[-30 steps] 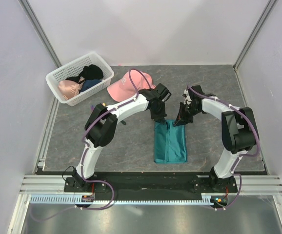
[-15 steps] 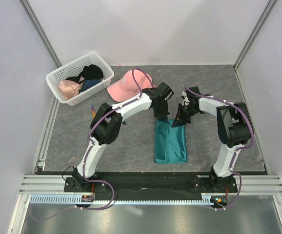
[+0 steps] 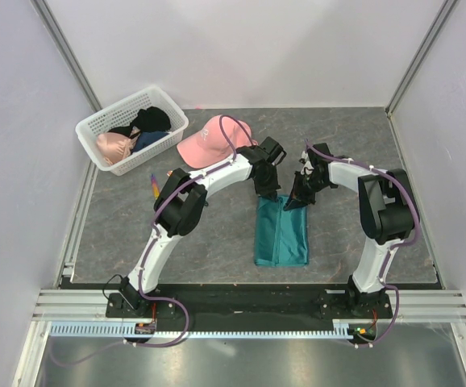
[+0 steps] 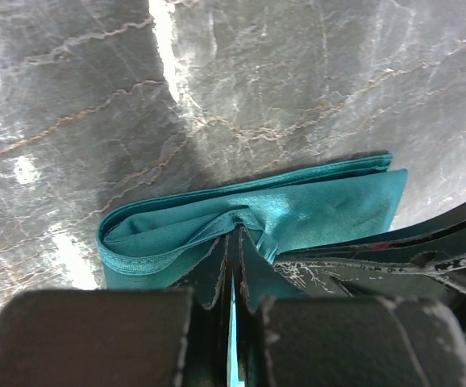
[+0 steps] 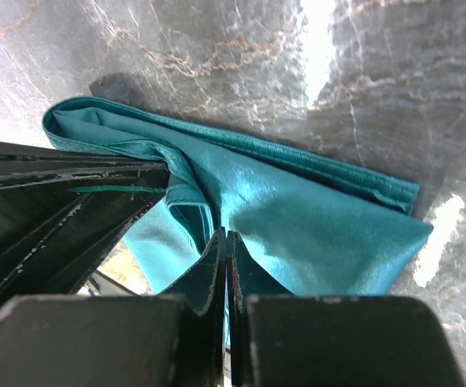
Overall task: Fold the napkin into a case and place the utensils inside
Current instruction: Smooth out the 2/3-rectangle-folded napkin at the center of the board.
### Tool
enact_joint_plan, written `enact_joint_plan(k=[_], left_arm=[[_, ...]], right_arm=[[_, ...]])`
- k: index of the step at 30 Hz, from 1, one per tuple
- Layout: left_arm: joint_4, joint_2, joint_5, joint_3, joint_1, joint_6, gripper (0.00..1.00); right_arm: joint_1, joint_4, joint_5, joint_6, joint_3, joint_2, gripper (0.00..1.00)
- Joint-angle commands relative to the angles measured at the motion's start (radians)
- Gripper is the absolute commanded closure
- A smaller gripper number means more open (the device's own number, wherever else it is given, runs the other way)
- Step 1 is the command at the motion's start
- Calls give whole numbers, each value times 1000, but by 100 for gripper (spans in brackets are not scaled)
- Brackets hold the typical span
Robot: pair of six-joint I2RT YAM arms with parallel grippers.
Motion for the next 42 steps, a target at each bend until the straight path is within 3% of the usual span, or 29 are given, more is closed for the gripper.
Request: enact_joint_plan(k=[1, 7, 12, 16, 20, 23, 29, 36, 42], left_arm=[[28, -42, 12, 35, 2, 11, 98], [11, -230, 31, -114, -2, 35, 95], [31, -364, 112, -305, -38, 70, 88], [72, -482, 138, -446, -104, 72, 94], [124, -542, 170, -593, -130, 32, 97], [144, -582, 172, -660, -135, 21, 98], [172, -612, 198, -740, -140, 11, 98], [206, -626, 191, -804, -138, -32, 98], [224, -665, 172, -858, -133, -41, 98]], right_arm=[[0, -51, 14, -19, 39, -71, 100], [3, -95, 9, -44, -15, -175, 100], [1, -132, 24, -61, -81, -274, 88], [3, -166, -59, -82, -131, -344, 88], [79, -157, -72, -82, -202, -386, 92], [145, -119, -60, -58, -245, -380, 81], [188, -14, -69, 40, -351, -403, 69], [265, 7, 43, 155, -377, -443, 64], [388, -95, 282, 344, -351, -481, 64]])
